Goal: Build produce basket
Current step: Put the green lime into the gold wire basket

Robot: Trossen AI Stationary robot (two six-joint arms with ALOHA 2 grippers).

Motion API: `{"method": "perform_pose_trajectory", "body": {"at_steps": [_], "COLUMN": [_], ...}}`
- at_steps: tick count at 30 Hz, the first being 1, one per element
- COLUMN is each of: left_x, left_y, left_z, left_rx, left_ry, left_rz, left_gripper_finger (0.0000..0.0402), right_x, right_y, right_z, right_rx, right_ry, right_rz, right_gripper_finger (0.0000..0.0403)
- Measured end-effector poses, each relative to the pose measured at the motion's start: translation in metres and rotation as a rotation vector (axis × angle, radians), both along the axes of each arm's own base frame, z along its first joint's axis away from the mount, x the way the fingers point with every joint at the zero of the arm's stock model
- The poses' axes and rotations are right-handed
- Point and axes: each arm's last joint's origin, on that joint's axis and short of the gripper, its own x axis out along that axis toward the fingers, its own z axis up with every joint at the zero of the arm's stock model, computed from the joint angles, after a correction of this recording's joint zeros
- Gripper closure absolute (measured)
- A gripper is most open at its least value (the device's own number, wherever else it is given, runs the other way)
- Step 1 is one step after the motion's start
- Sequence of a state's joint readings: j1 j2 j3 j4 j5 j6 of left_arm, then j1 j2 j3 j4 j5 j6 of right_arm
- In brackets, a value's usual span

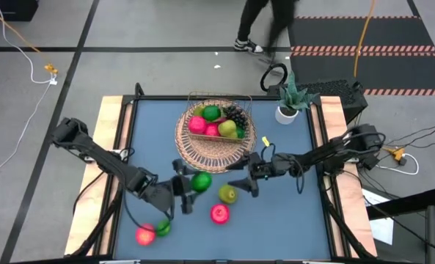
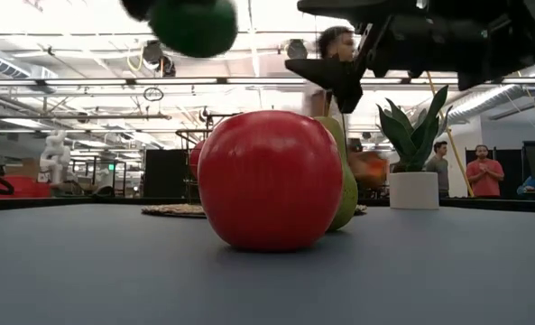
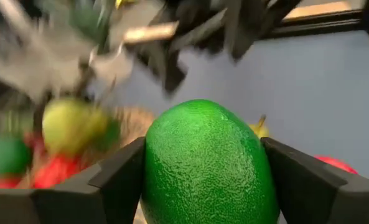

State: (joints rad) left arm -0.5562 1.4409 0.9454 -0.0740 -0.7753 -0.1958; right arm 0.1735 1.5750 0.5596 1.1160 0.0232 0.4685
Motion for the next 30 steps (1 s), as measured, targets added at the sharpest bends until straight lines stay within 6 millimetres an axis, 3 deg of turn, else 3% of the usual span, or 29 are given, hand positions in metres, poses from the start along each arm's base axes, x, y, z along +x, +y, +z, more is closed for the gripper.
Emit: {"method": "perform_pose_trajectory", "body": {"at_steps": [3,7,12,18,24,30], "left_x": [0.009,0.019,0.031,0.041,0.041,0.042], "left_y": [-0.007,-0.006,0.004,0.005,0.004,0.005], "left_z": [0.001,-0.009,-0.022,-0.026,-0.029,-0.029], "left_rx": [0.136,0.256,0.265,0.286,0.246,0.206], "left_ry": [-0.031,0.006,0.034,0.009,0.015,0.004], "left_rz": [-0.078,-0.106,-0.068,-0.085,-0.098,-0.084], "left_gripper_finger": [0.0094,0.0110,0.0124,0.0097,0.0107,0.0091], "right_x": [0.005,0.016,0.032,0.043,0.042,0.042], "right_y": [0.001,0.003,0.010,0.011,0.011,0.011], "right_z": [-0.005,-0.004,-0.002,-0.008,-0.002,-0.003], "right_rx": [0.025,0.071,0.066,0.036,0.038,0.066], "right_ry": [0.007,0.004,0.030,0.077,0.037,0.048], "right_rz": [0.028,0.029,0.055,0.010,0.008,0.008], "right_gripper_finger": [0.0049,0.0010,0.0009,0.0005,0.0037,0.0124]}}
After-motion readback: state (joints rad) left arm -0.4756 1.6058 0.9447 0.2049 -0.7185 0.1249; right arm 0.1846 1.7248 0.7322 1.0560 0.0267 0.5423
